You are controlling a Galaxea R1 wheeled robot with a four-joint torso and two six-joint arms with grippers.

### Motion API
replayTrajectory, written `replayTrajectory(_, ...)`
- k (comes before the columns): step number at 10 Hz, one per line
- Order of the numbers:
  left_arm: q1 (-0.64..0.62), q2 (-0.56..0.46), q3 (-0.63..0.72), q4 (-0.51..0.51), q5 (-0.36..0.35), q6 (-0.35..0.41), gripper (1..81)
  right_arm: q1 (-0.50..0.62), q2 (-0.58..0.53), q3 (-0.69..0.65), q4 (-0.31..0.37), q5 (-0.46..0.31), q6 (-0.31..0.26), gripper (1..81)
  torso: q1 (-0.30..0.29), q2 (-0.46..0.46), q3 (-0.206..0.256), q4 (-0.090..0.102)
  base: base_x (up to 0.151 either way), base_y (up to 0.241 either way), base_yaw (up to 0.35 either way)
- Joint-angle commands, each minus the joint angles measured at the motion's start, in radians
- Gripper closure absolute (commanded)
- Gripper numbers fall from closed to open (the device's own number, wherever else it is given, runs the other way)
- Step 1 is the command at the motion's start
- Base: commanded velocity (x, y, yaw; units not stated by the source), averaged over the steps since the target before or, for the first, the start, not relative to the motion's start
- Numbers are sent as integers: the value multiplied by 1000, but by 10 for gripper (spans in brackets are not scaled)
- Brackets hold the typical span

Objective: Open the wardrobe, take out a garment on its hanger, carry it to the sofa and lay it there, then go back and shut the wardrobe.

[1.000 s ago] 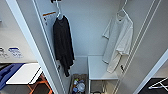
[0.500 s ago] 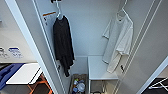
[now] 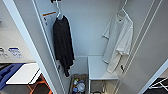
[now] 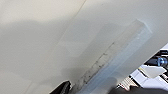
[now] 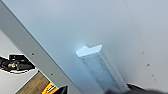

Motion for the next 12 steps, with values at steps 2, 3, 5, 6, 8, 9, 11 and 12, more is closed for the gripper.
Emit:
replayTrajectory(2,64,-37,156,197,-163,-97,10,-96,2,125,-50,-112,94,10,0,-1,0,0,0,0,0)
replayTrajectory(3,64,-46,155,267,-163,-151,10,-96,3,125,-50,-112,94,10,0,-1,0,0,0,0,0)
replayTrajectory(5,66,-40,137,347,-171,-221,10,-99,-2,124,-50,-112,94,10,-1,-1,0,0,0,0,0)
replayTrajectory(6,82,-36,126,351,-172,-224,10,-107,-6,122,-50,-112,94,10,-3,-1,0,0,0,0,0)
replayTrajectory(8,116,-28,84,348,-174,-223,10,-145,-26,72,-50,-79,92,10,-3,-1,0,0,0,0,0)
replayTrajectory(9,135,-26,61,344,-177,-221,10,-168,-31,32,-50,-30,94,10,-3,-1,0,0,0,0,0)
replayTrajectory(11,167,-19,5,336,-180,-221,10,-216,-55,-48,-49,77,94,10,-4,-2,0,0,0,0,0)
replayTrajectory(12,176,-13,-25,335,-211,-220,10,-234,-67,-79,-49,127,95,10,-5,-2,0,0,0,0,0)
